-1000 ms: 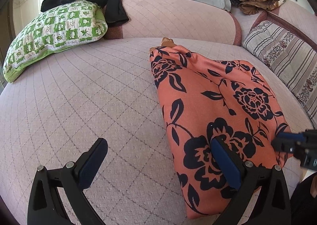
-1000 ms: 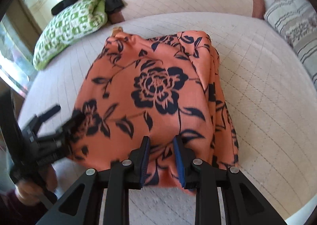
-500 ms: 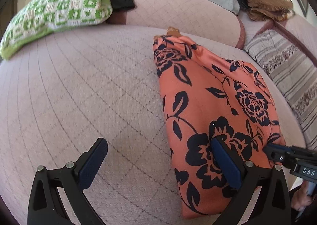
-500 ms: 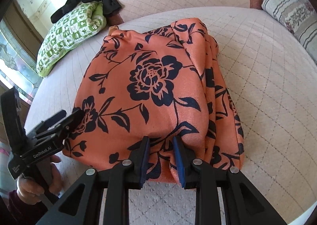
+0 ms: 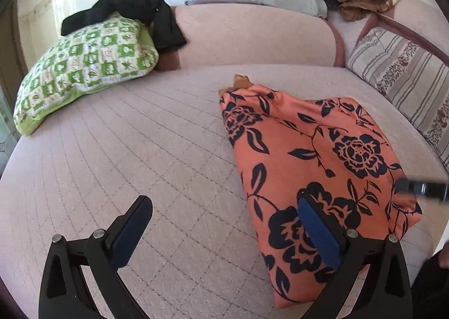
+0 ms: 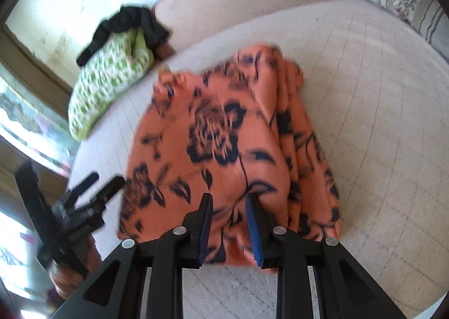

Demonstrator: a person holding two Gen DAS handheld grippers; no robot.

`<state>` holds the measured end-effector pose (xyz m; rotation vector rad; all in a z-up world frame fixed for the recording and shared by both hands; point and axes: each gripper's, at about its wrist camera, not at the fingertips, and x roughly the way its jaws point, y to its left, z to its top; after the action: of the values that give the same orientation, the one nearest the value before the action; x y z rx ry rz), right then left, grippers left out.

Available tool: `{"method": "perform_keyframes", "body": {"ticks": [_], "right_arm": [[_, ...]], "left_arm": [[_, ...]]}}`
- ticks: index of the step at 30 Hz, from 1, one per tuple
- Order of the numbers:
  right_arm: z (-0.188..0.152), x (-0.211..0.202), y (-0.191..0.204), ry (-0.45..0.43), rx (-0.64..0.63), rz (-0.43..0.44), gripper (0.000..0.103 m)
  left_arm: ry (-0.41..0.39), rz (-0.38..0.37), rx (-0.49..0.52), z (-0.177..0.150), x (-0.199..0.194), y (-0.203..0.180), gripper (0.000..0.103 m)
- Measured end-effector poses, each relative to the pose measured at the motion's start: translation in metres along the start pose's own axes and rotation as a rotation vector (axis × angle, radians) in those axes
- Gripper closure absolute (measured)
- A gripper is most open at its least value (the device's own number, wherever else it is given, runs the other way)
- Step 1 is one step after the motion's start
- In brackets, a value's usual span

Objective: Fold small clothes

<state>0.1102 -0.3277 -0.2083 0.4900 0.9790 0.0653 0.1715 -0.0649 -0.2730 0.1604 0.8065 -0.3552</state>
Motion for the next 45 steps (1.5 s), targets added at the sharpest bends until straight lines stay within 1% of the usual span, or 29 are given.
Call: {"method": "perform_keyframes", "body": {"ticks": [2, 3, 6, 8, 10, 12, 13, 15, 18, 19, 21, 22, 23, 24, 25, 27, 29, 31, 33, 34, 36, 38, 39, 42, 45], "right_arm": [[0.013, -0.006, 0.006, -0.051, -0.025, -0.033, 0.075], [0.019, -0.007, 0.008, -0.062, -0.033, -0.047, 0.075], [0.047, 0.003, 0.01, -0.078, -0.016, -0.062, 0.075], [0.069, 0.017, 0.008, -0.085, 0.001, -0.088, 0.075], [0.088, 0.037, 0.003, -0.057, 0.009, -0.114, 0.075], [0.104, 0.068, -0.012, 0.02, 0.041, -0.138, 0.075], [0.107, 0.078, -0.017, 0.039, 0.055, -0.135, 0.075], [0.112, 0.082, -0.02, 0.031, 0.063, -0.106, 0.075], [0.111, 0.068, -0.018, 0.013, 0.055, -0.076, 0.074], [0.108, 0.059, -0.021, -0.004, 0.067, -0.052, 0.071], [0.103, 0.043, -0.031, -0.038, 0.105, 0.0, 0.036], [0.1, 0.033, -0.037, -0.068, 0.134, 0.026, 0.018], [0.098, 0.022, -0.043, -0.108, 0.159, 0.044, 0.015], [0.094, 0.014, -0.049, -0.135, 0.176, 0.052, 0.015], [0.091, 0.009, -0.055, -0.133, 0.186, 0.067, 0.015], [0.086, 0.011, -0.074, -0.069, 0.234, 0.095, 0.015], [0.08, 0.017, -0.095, -0.03, 0.31, 0.118, 0.015], [0.077, 0.024, -0.113, 0.012, 0.381, 0.151, 0.015], [0.073, 0.031, -0.127, 0.048, 0.425, 0.193, 0.016], [0.071, 0.033, -0.135, 0.057, 0.446, 0.207, 0.016], [0.068, 0.036, -0.147, 0.063, 0.479, 0.245, 0.016], [0.065, 0.042, -0.155, 0.078, 0.517, 0.329, 0.016], [0.065, 0.045, -0.155, 0.086, 0.516, 0.348, 0.016], [0.069, 0.055, -0.146, 0.112, 0.478, 0.373, 0.016], [0.071, 0.072, -0.127, 0.151, 0.438, 0.423, 0.016]], "left_arm": [[0.054, -0.002, 0.0, 0.0, 0.012, -0.001, 0.0], [0.066, -0.009, -0.002, 0.0, 0.016, -0.001, 0.0], [0.065, -0.018, -0.009, 0.0, 0.017, 0.001, 0.0], [0.063, -0.019, -0.003, 0.0, 0.017, -0.001, 0.0], [0.065, -0.026, -0.004, -0.001, 0.017, -0.001, 0.0], [0.068, -0.039, -0.008, 0.0, 0.021, -0.001, 0.0], [0.072, -0.044, -0.011, 0.001, 0.023, 0.001, 0.0], [0.08, -0.064, -0.022, 0.004, 0.023, 0.004, 0.0], [0.101, -0.099, -0.048, 0.006, 0.024, 0.01, 0.0], [0.11, -0.116, -0.065, 0.007, 0.024, 0.013, 0.0], [0.113, -0.151, -0.093, 0.008, 0.023, 0.018, 0.0], [0.113, -0.178, -0.109, 0.008, 0.023, 0.021, 0.0], [0.118, -0.209, -0.12, 0.009, 0.023, 0.023, 0.0], [0.133, -0.26, -0.13, 0.009, 0.025, 0.025, 0.0], [0.156, -0.315, -0.145, 0.008, 0.029, 0.026, 0.0], [0.179, -0.366, -0.175, 0.006, 0.033, 0.029, 0.0], [0.208, -0.411, -0.205, 0.005, 0.039, 0.031, 0.0], [0.238, -0.483, -0.247, 0.003, 0.044, 0.035, 0.0], [0.261, -0.547, -0.286, 0.003, 0.049, 0.038, 0.0], [0.266, -0.568, -0.305, 0.002, 0.05, 0.039, 0.0], [0.264, -0.589, -0.33, 0.003, 0.053, 0.04, 0.0], [0.26, -0.591, -0.343, 0.004, 0.055, 0.04, 0.0], [0.256, -0.586, -0.339, 0.004, 0.055, 0.038, 0.0], [0.254, -0.575, -0.309, 0.008, 0.058, 0.031, 0.0], [0.252, -0.571, -0.272, 0.012, 0.062, 0.019, 0.0]]}}
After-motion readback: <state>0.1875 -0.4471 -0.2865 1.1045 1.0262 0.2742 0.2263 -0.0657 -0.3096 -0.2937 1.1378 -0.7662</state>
